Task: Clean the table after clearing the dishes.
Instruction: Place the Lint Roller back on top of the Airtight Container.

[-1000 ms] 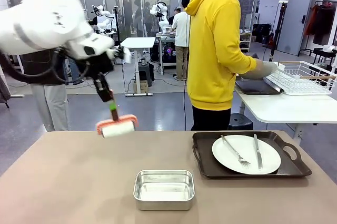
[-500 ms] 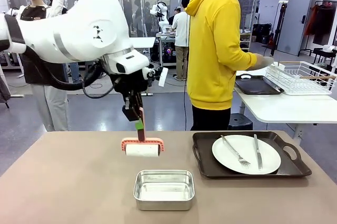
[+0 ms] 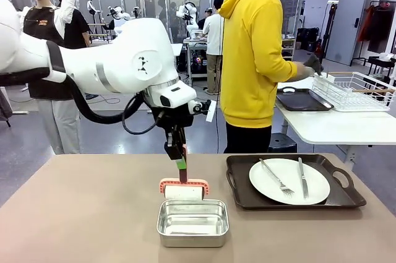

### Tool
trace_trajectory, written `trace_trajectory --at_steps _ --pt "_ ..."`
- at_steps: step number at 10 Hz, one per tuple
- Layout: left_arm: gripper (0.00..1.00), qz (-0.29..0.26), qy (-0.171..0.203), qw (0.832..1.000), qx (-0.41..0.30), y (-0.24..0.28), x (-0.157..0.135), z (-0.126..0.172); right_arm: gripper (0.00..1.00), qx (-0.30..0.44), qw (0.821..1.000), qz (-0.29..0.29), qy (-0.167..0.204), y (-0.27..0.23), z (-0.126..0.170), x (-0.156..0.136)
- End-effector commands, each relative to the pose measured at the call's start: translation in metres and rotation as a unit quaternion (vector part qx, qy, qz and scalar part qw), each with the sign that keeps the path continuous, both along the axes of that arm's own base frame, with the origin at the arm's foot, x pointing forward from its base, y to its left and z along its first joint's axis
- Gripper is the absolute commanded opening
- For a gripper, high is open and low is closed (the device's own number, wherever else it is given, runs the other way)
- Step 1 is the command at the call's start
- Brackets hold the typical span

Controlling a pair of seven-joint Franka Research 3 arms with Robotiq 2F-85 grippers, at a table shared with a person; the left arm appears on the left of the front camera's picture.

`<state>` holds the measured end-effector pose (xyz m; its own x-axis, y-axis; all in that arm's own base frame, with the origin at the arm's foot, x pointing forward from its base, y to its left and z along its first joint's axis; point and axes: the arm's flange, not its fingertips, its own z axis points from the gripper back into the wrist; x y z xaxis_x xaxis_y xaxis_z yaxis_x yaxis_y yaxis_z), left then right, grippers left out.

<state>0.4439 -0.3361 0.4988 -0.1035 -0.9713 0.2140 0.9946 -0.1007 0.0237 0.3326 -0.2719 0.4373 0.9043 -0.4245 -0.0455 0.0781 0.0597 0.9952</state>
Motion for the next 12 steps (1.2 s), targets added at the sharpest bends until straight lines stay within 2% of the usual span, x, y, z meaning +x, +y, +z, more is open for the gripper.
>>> trace_trajectory --at_steps 1,2,3,6,10,12 --pt "0.21 0.019 0.015 1.000 -0.018 -0.015 -0.001 -0.010 1.00 0.003 1.000 0.002 -0.005 0.000 0.002 -0.003" --pt "0.21 0.033 0.021 0.999 -0.026 -0.019 -0.002 -0.013 1.00 0.003 1.000 0.002 -0.005 0.000 0.002 -0.003" --pt "0.21 0.004 0.008 1.000 -0.004 -0.007 0.000 -0.009 1.00 0.003 1.000 0.002 -0.005 0.000 0.002 -0.003" --pt "0.21 0.004 0.008 1.000 -0.004 -0.007 0.000 -0.009 1.00 0.003 1.000 0.002 -0.005 0.000 0.002 -0.003" --pt "0.21 -0.001 0.045 0.999 0.000 -0.012 0.004 -0.029 1.00 0.003 1.000 0.002 -0.005 0.000 0.002 -0.003" --pt "0.21 0.004 0.052 0.999 -0.008 -0.006 0.009 -0.044 1.00 0.003 1.000 0.002 -0.005 0.000 0.002 -0.003"
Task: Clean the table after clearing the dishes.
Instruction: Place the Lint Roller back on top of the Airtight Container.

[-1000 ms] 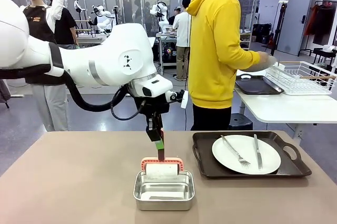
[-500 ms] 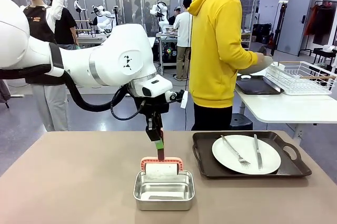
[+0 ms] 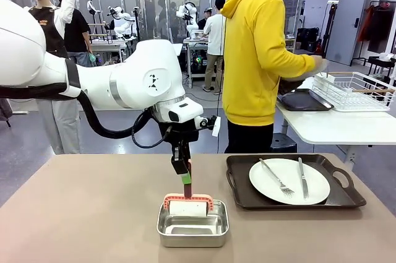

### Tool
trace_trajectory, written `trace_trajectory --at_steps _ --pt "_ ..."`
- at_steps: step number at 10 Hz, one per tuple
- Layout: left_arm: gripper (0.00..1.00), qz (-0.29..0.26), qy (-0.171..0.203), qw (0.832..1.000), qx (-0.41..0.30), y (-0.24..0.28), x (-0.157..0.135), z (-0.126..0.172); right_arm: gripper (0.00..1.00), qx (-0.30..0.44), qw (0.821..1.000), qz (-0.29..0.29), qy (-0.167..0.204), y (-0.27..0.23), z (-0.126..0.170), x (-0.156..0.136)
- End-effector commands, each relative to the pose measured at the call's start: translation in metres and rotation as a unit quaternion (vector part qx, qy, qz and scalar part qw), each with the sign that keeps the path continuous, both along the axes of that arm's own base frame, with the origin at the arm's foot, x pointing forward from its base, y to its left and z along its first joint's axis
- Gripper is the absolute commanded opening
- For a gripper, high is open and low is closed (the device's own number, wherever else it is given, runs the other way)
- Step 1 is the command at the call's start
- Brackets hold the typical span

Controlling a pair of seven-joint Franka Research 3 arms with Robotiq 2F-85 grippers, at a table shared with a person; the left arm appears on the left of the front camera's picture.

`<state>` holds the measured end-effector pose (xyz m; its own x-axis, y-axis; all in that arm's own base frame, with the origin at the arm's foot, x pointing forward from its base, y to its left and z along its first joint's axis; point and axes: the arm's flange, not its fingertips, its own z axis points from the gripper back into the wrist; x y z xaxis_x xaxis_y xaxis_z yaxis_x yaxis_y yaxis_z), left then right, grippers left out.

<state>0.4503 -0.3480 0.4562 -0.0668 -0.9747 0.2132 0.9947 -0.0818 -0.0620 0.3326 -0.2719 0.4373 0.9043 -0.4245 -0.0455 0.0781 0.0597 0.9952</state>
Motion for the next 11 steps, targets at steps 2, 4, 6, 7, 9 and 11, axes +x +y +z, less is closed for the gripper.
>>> trace_trajectory --at_steps 2,4,6,7,9,11 --pt "0.21 0.003 -0.006 1.000 -0.005 0.007 0.010 -0.019 1.00 0.003 1.000 0.002 -0.005 0.000 0.002 -0.003" --pt "0.21 0.003 -0.022 1.000 -0.014 0.007 0.014 -0.038 1.00 0.003 1.000 0.002 -0.005 0.000 0.002 -0.003" --pt "0.21 0.000 -0.016 1.000 -0.009 0.007 0.019 -0.057 1.00 0.003 1.000 0.002 -0.005 0.000 0.002 -0.003" --pt "0.21 0.000 -0.011 1.000 -0.008 0.009 0.022 -0.063 1.00 0.003 1.000 0.002 -0.005 0.000 0.002 -0.003" --pt "0.21 0.006 -0.008 1.000 -0.008 0.014 0.031 -0.070 1.00 0.003 1.000 0.002 -0.005 0.000 0.002 -0.003" --pt "0.21 0.001 -0.005 1.000 -0.010 0.015 0.032 -0.070 1.00 0.003 1.000 0.002 -0.005 0.000 0.002 -0.003"
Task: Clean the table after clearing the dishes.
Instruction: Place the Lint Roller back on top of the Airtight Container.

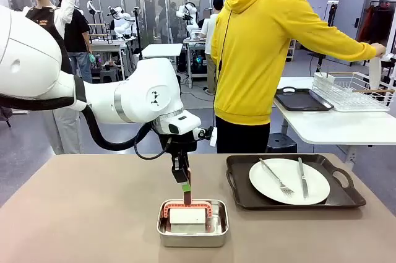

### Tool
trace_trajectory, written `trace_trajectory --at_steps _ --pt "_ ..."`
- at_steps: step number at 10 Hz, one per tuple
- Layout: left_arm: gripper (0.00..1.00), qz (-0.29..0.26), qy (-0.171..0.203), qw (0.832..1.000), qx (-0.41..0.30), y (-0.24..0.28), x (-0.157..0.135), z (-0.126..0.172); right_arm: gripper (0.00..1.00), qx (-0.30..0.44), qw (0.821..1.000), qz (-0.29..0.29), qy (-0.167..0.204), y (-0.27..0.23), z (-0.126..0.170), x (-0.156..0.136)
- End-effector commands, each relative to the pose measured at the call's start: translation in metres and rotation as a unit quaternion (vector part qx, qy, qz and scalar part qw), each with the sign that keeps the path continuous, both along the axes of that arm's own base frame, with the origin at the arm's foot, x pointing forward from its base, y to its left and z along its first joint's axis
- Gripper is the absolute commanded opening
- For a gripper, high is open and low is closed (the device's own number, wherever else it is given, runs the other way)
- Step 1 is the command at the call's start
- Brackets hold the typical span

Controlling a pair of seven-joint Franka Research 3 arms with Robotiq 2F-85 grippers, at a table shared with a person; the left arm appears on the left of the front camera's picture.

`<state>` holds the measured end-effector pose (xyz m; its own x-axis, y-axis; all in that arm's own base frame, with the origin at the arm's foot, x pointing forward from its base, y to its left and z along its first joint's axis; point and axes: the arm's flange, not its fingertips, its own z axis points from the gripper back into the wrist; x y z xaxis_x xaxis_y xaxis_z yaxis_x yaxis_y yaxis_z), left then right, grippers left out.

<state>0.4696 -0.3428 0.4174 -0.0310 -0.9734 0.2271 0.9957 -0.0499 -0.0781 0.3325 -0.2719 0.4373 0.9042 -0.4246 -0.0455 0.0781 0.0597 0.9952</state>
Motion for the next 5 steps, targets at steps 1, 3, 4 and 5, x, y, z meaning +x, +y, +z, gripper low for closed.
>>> trace_trajectory --at_steps 1,3,4,5 --pt "0.21 -0.022 -0.016 1.000 -0.004 0.0086 0.0121 -0.0259 1.00 0.003 1.000 0.002 -0.005 0.0002 0.0020 -0.0031" --pt "0.37 -0.025 -0.014 1.000 -0.003 0.0095 0.0119 -0.0185 1.00 0.003 1.000 0.002 -0.005 0.0002 0.0020 -0.0031" --pt "0.45 -0.023 -0.013 1.000 -0.003 0.0108 0.0121 -0.0174 1.00 0.003 1.000 0.002 -0.005 0.0002 0.0020 -0.0031" --pt "0.53 -0.021 -0.012 1.000 -0.002 0.0123 0.0123 -0.0166 1.00 0.003 1.000 0.002 -0.005 0.0002 0.0020 -0.0031"
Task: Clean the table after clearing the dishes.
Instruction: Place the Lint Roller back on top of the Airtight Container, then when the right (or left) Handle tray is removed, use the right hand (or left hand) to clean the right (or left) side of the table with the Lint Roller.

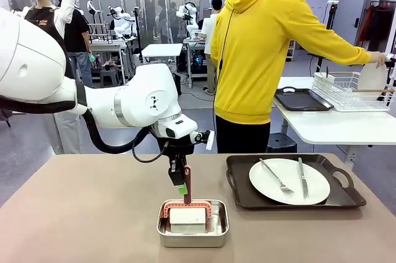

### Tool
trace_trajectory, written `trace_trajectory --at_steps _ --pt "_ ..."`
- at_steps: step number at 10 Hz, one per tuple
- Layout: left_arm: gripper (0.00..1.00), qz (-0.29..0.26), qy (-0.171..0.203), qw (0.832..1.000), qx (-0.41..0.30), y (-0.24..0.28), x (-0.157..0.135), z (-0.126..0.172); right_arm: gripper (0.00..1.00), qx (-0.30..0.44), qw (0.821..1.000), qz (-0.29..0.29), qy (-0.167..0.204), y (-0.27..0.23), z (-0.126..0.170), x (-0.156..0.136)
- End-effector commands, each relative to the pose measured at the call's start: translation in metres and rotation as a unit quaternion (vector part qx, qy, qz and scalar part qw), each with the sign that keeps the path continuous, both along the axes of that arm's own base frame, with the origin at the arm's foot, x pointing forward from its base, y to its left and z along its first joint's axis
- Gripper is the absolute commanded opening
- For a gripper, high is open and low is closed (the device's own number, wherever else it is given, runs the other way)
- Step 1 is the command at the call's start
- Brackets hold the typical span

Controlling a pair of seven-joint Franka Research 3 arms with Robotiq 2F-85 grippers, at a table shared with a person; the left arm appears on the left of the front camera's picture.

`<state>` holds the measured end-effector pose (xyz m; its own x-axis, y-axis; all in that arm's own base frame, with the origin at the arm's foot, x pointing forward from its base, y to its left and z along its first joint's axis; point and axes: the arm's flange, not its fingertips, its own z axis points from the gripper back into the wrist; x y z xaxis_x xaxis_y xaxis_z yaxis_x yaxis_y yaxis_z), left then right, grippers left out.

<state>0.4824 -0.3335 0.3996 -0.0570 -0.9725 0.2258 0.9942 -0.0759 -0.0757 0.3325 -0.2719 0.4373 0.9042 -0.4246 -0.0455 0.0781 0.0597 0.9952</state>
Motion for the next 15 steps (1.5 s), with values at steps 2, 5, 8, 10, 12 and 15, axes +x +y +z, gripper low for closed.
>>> trace_trajectory --at_steps 2,5,8,10,12,15 --pt "0.68 0.000 -0.013 1.000 -0.007 0.007 0.001 0.008 1.00 0.003 1.000 0.002 -0.005 0.000 0.002 -0.003" --pt "0.89 0.004 -0.024 0.999 -0.022 0.017 -0.003 0.029 1.00 0.003 1.000 0.002 -0.005 0.000 0.002 -0.003" --pt "1.00 0.011 -0.031 0.999 -0.028 0.024 -0.006 0.042 1.00 0.003 1.000 0.002 -0.005 0.000 0.002 -0.003" --pt "1.00 0.017 -0.036 0.999 -0.016 0.015 0.002 0.046 1.00 0.003 1.000 0.002 -0.005 0.000 0.002 -0.003" --pt "1.00 0.017 -0.036 0.999 -0.016 0.015 0.002 0.046 1.00 0.003 1.000 0.002 -0.005 0.000 0.002 -0.003" --pt "1.00 0.017 -0.036 0.999 -0.016 0.015 0.002 0.046 1.00 0.003 1.000 0.002 -0.005 0.000 0.002 -0.003"
